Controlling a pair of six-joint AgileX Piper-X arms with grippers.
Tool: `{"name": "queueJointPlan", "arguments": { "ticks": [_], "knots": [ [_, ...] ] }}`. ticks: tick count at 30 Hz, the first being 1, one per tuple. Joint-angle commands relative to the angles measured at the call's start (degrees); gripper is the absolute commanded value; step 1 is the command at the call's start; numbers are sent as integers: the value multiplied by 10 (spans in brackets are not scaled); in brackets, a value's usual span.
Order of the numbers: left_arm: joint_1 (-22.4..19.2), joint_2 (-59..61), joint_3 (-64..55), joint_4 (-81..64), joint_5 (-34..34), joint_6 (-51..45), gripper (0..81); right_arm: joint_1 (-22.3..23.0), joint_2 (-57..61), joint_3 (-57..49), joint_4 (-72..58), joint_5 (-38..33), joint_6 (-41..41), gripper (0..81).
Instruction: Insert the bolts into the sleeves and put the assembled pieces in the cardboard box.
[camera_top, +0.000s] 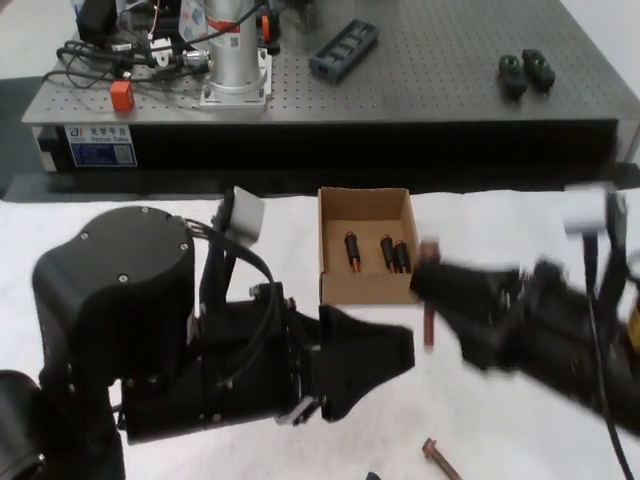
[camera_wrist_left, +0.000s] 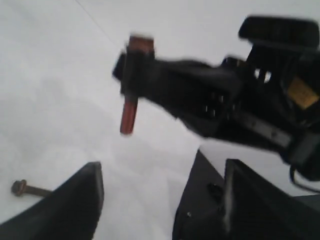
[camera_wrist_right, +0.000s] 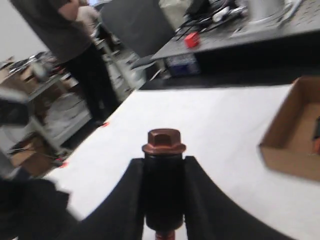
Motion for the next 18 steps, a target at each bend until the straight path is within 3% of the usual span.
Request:
{"name": "queueJointPlan", "arguments": {
  "ticks": [1,6,11,18],
  "knots": [
    [-1,-1,-1,57,-41,42,491,-50,127,-130,75,107,-118,29],
    [-2,5,-6,171,-128,111,491,-66,327,-300,146,164,-203,29],
    [-2,68,-49,263,-134,150,491,-67,505,-485,255,187,-218,29],
    [-5,188,-139,348,-151,205,491,-76,666,-643,350,193,-217,29]
  ]
}}
